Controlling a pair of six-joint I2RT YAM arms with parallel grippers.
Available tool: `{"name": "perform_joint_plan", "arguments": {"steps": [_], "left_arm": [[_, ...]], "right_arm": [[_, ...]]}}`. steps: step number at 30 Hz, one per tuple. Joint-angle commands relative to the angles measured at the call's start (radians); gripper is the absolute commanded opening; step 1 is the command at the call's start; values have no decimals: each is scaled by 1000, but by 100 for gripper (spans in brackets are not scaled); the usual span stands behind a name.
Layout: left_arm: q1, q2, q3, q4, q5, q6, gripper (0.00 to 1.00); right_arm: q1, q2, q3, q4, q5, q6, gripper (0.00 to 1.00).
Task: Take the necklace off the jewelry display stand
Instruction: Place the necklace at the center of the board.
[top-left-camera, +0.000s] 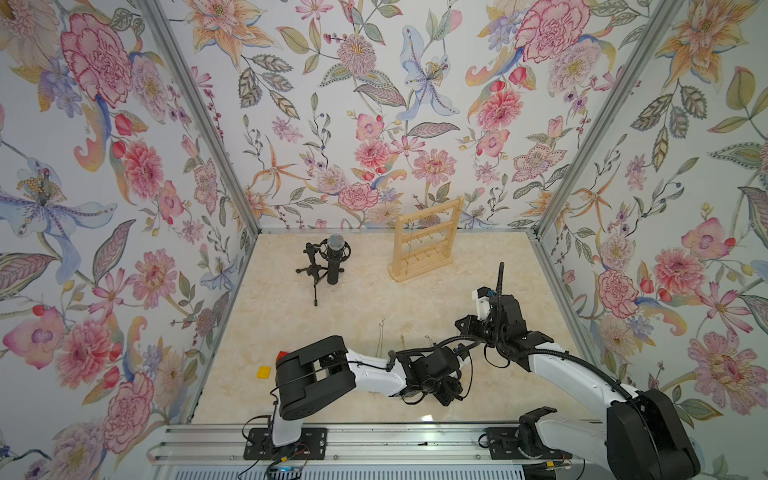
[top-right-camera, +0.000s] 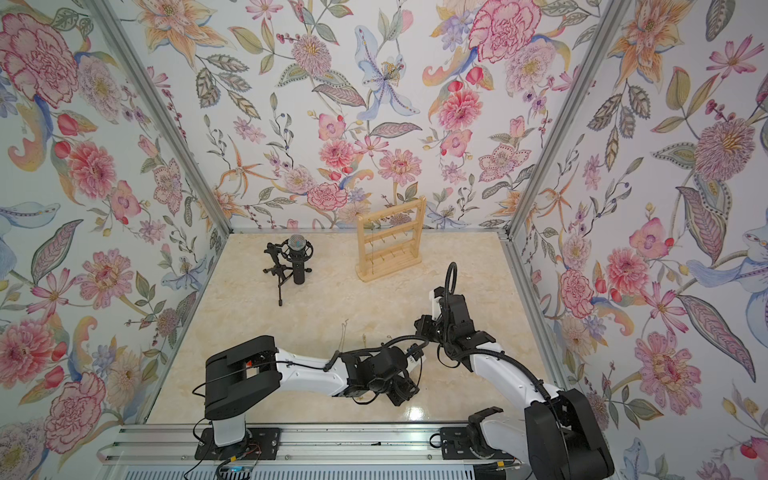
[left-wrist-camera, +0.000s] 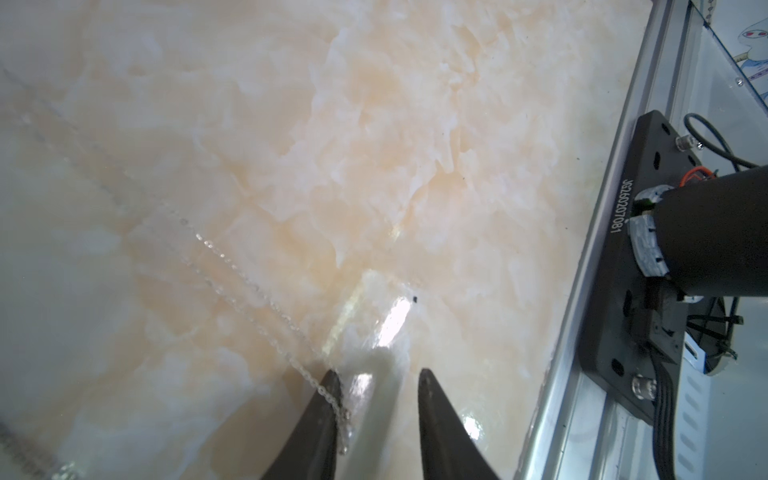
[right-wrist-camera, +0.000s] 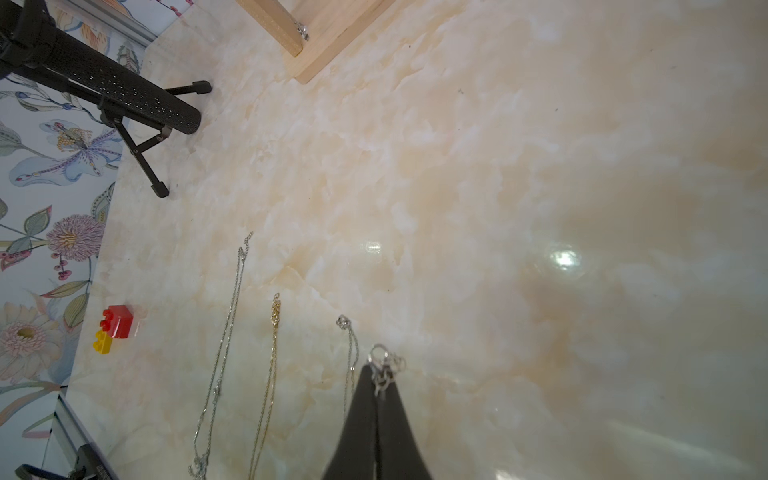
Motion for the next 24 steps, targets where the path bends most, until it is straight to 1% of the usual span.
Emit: {"name": "perform_joint_plan", "arguments": {"steps": [1, 8, 15, 24], "left_arm": [[-19, 57, -16, -167, -34, -12, 34], [-19, 58, -22, -155, -30, -23, 34], [-20, 61, -28, -139, -19, -32, 34], [-20, 49, -62, -111, -19, -51, 34]], "right_arm": [[-8, -76, -22, -2, -47, -33, 0], [-21, -235, -65, -41, -89, -47, 0], [-30, -318, -76, -109, -114, -52, 0], [-29, -467, -73, -166, -170, -22, 0]]}}
